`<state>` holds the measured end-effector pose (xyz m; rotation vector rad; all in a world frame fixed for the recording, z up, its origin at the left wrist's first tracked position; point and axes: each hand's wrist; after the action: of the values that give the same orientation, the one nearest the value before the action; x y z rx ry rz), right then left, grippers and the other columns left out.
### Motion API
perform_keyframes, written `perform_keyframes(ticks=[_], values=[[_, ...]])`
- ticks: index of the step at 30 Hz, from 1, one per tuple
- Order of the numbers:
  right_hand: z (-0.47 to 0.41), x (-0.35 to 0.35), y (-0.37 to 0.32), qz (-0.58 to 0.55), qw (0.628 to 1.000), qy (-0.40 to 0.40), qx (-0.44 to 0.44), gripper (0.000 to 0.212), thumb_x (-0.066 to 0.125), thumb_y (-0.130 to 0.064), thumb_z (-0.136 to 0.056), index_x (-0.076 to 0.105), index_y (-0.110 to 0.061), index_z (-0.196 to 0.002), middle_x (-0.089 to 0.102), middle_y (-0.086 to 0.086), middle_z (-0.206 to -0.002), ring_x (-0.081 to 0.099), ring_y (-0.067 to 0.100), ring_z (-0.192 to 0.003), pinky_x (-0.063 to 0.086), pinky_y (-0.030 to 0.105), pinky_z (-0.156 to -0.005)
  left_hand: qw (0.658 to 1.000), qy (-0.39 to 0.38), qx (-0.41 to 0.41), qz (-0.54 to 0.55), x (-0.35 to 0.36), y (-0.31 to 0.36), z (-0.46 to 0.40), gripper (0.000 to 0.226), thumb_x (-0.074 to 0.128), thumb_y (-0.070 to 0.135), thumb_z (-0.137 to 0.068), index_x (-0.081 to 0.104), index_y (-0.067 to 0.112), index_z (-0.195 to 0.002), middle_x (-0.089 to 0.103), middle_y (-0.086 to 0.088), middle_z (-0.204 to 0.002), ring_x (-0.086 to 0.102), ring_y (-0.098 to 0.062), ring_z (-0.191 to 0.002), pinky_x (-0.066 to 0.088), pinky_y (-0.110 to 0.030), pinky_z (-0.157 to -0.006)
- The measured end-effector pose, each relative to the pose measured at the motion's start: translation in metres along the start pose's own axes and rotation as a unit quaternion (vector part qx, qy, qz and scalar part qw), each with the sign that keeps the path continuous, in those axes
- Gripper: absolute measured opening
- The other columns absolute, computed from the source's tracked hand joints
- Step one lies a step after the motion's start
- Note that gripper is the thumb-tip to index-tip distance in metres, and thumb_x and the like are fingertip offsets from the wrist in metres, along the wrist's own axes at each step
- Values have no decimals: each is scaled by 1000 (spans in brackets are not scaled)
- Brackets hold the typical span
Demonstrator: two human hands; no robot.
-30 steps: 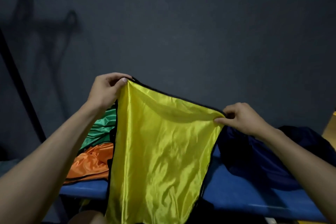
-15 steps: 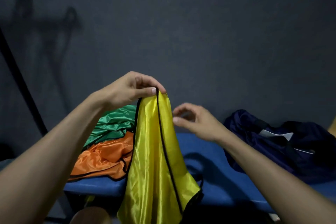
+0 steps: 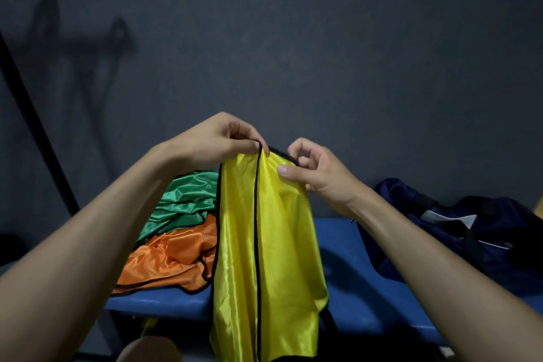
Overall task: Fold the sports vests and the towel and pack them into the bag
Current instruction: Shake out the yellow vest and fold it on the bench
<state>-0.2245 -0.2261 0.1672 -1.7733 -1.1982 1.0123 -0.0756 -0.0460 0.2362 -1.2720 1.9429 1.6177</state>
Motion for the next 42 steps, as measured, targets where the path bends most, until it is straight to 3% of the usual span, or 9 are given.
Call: perform_keyframes(ticks=[4,8,11,14,19,26,30,36,42], values=[[5,-2,-3,221,965,49,-131,12,73,-8,-91,61,-9,-88,59,2,-77,53,18,-69,44,35,-63,995,78,-14,-59,9,2,-9,12,71,24,-94,80,20,-88,78,2,-83,64,-3,-70,49,-26,-69],[15,4,-5,322,941,60,-84,4,74,-30,-91,75,-27,-88,71,-9,-85,61,6,-71,45,29,-64,990,112,-6,-84,18,6,-14,16,77,34,-89,79,21,-81,72,14,-67,56,5,-57,44,-18,-58],[19,13,-1,333,937,102,-30,34,74,-61,-82,72,-27,-78,68,-6,-72,51,1,-54,37,24,-57,988,130,-13,-86,23,8,-17,21,79,38,-86,77,21,-74,65,16,-57,48,6,-49,36,-13,-51],[14,21,7,374,912,170,-18,45,76,-61,-78,63,-20,-64,49,-8,-51,45,6,-49,30,27,-55,989,123,-12,-85,27,9,-18,23,81,42,-83,77,23,-71,72,6,-67,54,0,-59,43,-27,-60],[9,13,10,341,922,179,-35,33,75,-30,-84,58,-18,-58,50,8,-54,39,10,-50,31,30,-53,988,136,-10,-73,18,7,-11,23,81,41,-84,79,19,-74,75,1,-72,60,-5,-62,47,-29,-63],[37,-35,13,203,979,-16,-11,38,76,-22,-91,62,4,-68,46,5,-56,39,11,-50,30,25,-49,966,245,-38,-77,-8,-17,6,17,81,39,-84,80,23,-77,74,9,-71,63,3,-62,48,-23,-59],[52,-55,27,249,968,-40,11,32,79,-29,-89,62,-21,-63,45,-2,-57,39,11,-53,30,29,-53,955,283,-40,-80,-11,-30,10,17,80,42,-85,79,26,-80,73,11,-74,62,5,-64,45,-18,-58],[67,-88,42,278,960,-4,40,47,80,-36,-84,52,-8,-60,36,-5,-56,34,8,-54,25,25,-54,931,358,-42,-49,-18,-54,15,14,78,40,-87,78,26,-83,73,9,-80,61,3,-68,44,-23,-63],[70,-106,37,208,975,57,62,28,82,-21,-82,67,-3,-67,52,-7,-56,42,2,-52,31,14,-52,937,342,-56,48,-17,-67,18,9,75,34,-90,77,27,-85,74,8,-82,64,1,-72,50,-23,-68]])
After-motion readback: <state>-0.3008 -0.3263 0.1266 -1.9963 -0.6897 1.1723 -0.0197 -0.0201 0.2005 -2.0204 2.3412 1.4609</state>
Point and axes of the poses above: each hand's wrist, its own z-axis away from the middle knuckle, its own x-axis out of the palm, y = z × x
